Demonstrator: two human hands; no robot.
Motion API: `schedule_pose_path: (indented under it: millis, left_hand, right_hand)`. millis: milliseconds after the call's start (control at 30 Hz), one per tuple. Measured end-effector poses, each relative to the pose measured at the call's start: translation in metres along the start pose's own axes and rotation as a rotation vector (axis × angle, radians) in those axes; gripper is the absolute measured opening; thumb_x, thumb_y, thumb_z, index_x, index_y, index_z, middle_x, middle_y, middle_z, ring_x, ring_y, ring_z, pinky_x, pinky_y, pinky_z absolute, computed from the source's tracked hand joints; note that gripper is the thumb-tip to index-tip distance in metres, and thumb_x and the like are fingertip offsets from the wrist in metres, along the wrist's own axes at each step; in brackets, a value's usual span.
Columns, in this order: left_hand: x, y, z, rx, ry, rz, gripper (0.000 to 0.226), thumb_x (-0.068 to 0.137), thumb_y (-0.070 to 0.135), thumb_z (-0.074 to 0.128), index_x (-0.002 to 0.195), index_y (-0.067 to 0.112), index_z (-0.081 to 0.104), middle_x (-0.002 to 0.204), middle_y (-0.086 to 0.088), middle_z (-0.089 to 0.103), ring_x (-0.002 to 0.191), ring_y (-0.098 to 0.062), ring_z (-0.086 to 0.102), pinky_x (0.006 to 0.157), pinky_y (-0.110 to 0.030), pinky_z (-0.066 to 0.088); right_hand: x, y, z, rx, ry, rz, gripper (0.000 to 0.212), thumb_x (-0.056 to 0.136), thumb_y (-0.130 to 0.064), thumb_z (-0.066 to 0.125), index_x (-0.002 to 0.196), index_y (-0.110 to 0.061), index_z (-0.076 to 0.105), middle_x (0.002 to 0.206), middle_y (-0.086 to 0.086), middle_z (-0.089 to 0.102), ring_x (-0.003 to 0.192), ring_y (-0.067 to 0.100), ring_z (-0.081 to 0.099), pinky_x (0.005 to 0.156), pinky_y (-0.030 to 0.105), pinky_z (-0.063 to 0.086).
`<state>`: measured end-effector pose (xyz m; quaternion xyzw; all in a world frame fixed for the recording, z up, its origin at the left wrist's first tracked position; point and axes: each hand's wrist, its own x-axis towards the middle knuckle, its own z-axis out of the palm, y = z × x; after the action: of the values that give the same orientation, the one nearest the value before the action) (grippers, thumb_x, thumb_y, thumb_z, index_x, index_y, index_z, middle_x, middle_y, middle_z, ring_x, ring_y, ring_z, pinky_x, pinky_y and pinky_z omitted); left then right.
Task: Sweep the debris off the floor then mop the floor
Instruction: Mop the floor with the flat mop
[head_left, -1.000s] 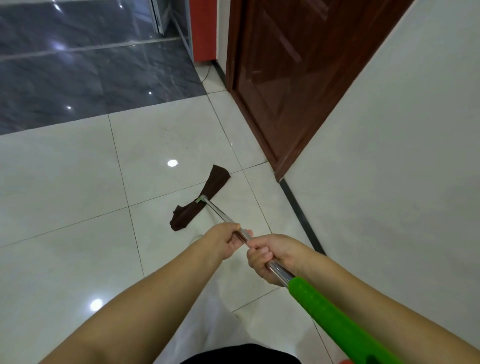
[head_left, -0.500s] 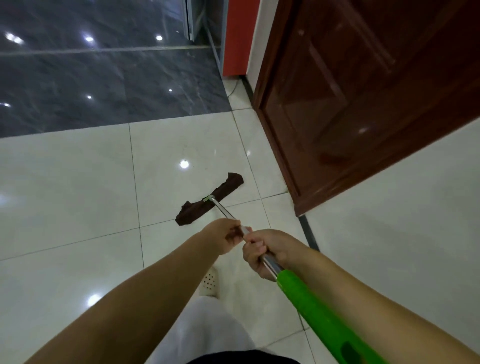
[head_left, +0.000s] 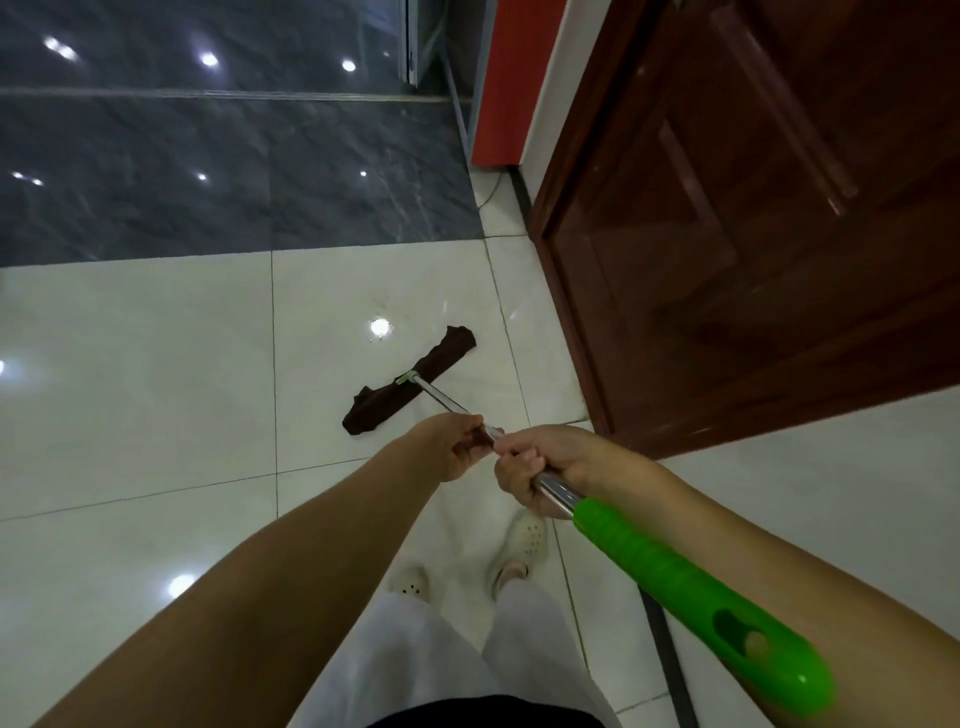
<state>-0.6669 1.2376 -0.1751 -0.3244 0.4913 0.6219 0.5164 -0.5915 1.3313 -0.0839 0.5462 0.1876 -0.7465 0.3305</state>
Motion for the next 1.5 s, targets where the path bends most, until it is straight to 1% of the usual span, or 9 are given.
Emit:
schedule_pose_path:
  millis: [167,333,433,567,900,1033,1233,1400,1500]
  left_hand:
    - [0.031,0.032,0.012,-0.002,0.092,0.018,0.022,0.095,0.004,0.051,0.074,0.0,0.051,0.033,-0.008,0.054,0.03,-0.014,0.056,0.043,-0.021,0.053]
    - [0.058,0.062,0.037,-0.089,0.133,-0.001,0.012,0.093,0.005,0.054,0.084,-0.003,0.055,0.064,-0.017,0.066,0.063,-0.023,0.065,0.048,-0.029,0.055]
    - [0.081,0.081,0.062,-0.187,0.116,0.017,0.008,0.095,0.005,0.05,0.097,-0.003,0.052,0.079,-0.021,0.061,0.067,-0.025,0.063,0.041,-0.029,0.055]
    - [0.114,0.108,0.082,-0.271,0.133,0.055,0.01,0.097,0.008,0.048,0.094,-0.001,0.051,0.077,-0.018,0.062,0.047,-0.021,0.067,0.037,-0.027,0.053]
    - [0.165,0.164,0.089,-0.337,0.18,0.14,0.012,0.099,0.009,0.045,0.092,0.0,0.05,0.061,-0.017,0.065,0.038,-0.019,0.064,0.039,-0.027,0.054]
    - [0.17,0.172,0.094,-0.269,0.223,0.159,0.013,0.099,0.01,0.044,0.093,0.001,0.051,0.045,-0.014,0.063,0.035,-0.017,0.063,0.033,-0.024,0.049]
    - [0.14,0.16,0.12,-0.134,0.21,0.128,0.02,0.101,0.012,0.042,0.09,-0.002,0.051,0.075,-0.015,0.058,0.055,-0.021,0.062,0.033,-0.023,0.049]
    - [0.116,0.133,0.15,-0.069,0.219,0.117,0.031,0.1,0.01,0.042,0.072,0.0,0.047,0.034,-0.008,0.055,0.025,-0.011,0.053,0.029,-0.017,0.044]
    - [0.108,0.117,0.162,-0.069,0.218,0.112,0.034,0.1,0.009,0.044,0.066,0.001,0.046,0.049,-0.007,0.05,0.029,-0.011,0.048,0.028,-0.017,0.042]
  right_hand:
    - [0.015,-0.046,0.008,-0.106,-0.003,-0.033,0.023,0.096,-0.001,0.042,0.073,-0.007,0.041,0.038,0.002,0.033,0.02,0.008,0.032,0.025,0.009,0.027]
    - [0.019,-0.1,0.008,-0.182,0.002,-0.009,0.021,0.094,0.0,0.043,0.075,-0.007,0.042,0.038,0.004,0.036,0.02,0.008,0.032,0.024,0.01,0.027]
    - [0.022,-0.144,0.0,-0.222,-0.021,0.035,0.025,0.094,-0.001,0.044,0.07,-0.007,0.042,0.036,0.004,0.036,0.019,0.008,0.033,0.023,0.011,0.028]
    - [0.032,-0.195,0.001,-0.224,-0.056,0.068,0.03,0.096,-0.006,0.042,0.066,-0.009,0.041,0.036,0.002,0.036,0.019,0.008,0.033,0.023,0.013,0.028]
    - [0.073,-0.269,0.022,-0.393,-0.102,0.054,0.03,0.098,-0.008,0.04,0.068,-0.008,0.042,0.032,0.002,0.038,0.019,0.006,0.035,0.023,0.012,0.028]
    - [0.076,-0.277,0.021,-0.361,-0.145,0.041,0.031,0.098,-0.005,0.037,0.067,-0.01,0.041,0.033,0.001,0.039,0.02,0.004,0.035,0.023,0.011,0.029]
    - [0.053,-0.27,0.002,-0.241,-0.19,0.029,0.029,0.099,-0.003,0.034,0.072,-0.011,0.042,0.033,0.0,0.036,0.02,0.005,0.035,0.023,0.013,0.03]
    - [0.019,-0.26,-0.024,-0.2,-0.192,0.026,0.032,0.099,-0.004,0.031,0.07,-0.01,0.042,0.034,-0.001,0.038,0.022,0.006,0.038,0.025,0.014,0.033]
    - [-0.008,-0.254,-0.036,-0.127,-0.181,0.049,0.029,0.099,-0.005,0.036,0.071,-0.005,0.045,0.033,0.004,0.038,0.02,0.009,0.037,0.024,0.013,0.032]
